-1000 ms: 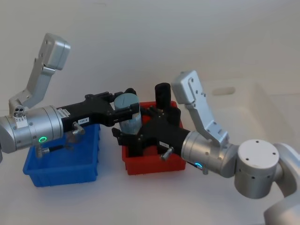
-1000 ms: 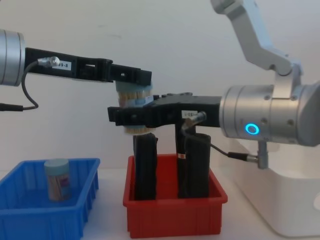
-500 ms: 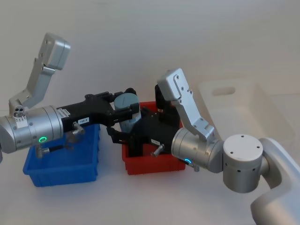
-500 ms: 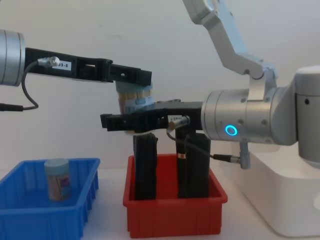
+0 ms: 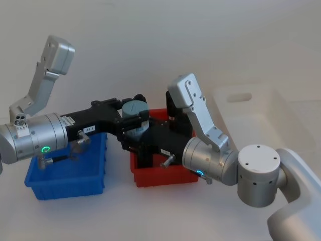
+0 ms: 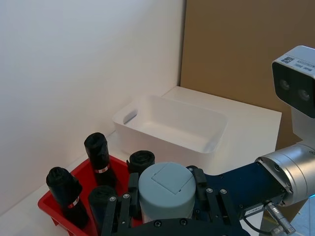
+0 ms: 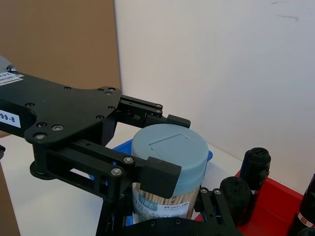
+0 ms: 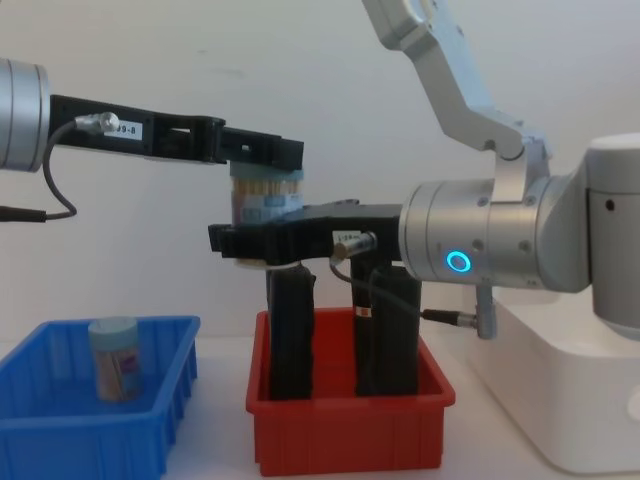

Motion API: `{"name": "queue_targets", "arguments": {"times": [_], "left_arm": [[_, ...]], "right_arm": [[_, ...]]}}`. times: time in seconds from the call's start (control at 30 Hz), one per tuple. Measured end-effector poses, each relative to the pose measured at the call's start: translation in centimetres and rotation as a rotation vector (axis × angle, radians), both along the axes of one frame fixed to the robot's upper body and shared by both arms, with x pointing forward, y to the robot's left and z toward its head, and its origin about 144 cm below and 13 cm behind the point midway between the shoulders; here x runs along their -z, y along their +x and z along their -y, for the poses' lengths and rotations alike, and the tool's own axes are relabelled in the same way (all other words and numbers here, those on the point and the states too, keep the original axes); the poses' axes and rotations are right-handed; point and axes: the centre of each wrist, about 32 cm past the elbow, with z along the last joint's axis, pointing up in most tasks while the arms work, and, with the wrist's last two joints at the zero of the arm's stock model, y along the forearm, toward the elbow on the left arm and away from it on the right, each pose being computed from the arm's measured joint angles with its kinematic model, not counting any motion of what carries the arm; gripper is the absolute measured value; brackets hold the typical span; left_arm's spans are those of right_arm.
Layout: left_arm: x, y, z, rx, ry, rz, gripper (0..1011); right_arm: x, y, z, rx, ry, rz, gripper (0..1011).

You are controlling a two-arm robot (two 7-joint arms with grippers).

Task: Pick the cotton swabs from the blue box and place them into the white box.

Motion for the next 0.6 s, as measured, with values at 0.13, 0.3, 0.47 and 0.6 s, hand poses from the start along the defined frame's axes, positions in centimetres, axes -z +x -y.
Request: {"name": "queue_targets", "arguments": {"times": [0.13,0.3,0.47,0.6], "left_arm": [[0.02,0.00,0.01,0.000,0.001,0.000,733],[0.01,0.00,0.01,0.000,0.001,0.000,865],[0.01,0.00,0.00,0.000,0.001,-0.001,977],[0.01,0.00,0.00,0.000,0.001,0.000,1000]], "right_arm": [[-0.06,-0.13,-0.07,-0.003,0.005,0.007,648],[-0.06,-0.20,0.01,0.004,0.007,0.012,648],[-0.05,-0.30,0.06,0.018,0.007,0.017,648],[-0.01,-0.42,0.11,0.033,0.003,0.021,648]]}}
